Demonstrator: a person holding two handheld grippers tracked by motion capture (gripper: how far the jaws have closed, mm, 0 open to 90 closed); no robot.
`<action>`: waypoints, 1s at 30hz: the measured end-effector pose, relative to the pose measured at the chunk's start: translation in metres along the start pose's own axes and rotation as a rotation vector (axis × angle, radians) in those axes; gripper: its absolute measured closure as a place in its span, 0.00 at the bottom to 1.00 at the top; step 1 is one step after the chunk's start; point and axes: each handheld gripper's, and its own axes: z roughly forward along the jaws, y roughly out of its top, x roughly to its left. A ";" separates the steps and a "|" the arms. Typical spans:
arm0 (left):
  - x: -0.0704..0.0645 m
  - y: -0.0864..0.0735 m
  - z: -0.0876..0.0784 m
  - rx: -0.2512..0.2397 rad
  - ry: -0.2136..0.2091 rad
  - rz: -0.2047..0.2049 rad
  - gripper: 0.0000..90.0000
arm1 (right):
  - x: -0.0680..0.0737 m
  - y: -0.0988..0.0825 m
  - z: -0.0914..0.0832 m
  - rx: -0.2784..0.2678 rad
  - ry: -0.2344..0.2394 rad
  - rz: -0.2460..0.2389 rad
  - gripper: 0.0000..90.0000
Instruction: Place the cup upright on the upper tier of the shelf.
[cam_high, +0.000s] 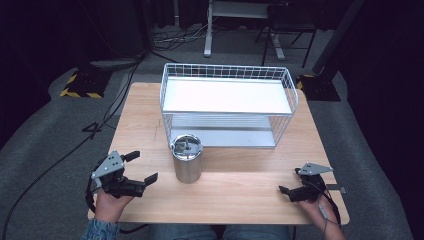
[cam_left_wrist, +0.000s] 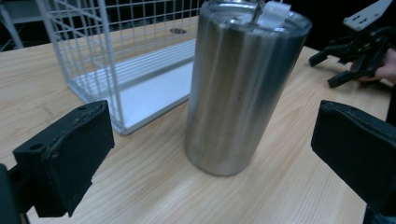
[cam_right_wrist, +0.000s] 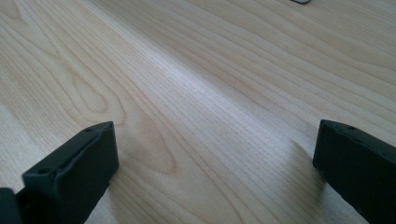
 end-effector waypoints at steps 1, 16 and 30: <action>0.000 0.002 0.002 -0.004 -0.007 0.005 0.00 | 0.000 0.000 0.000 0.000 -0.001 -0.001 0.01; -0.008 0.023 0.043 -0.038 -0.119 0.047 0.00 | 0.000 0.000 0.000 0.000 -0.001 0.000 0.01; -0.009 0.019 0.086 0.035 -0.117 0.074 0.00 | 0.000 0.000 0.000 -0.001 -0.003 0.003 0.01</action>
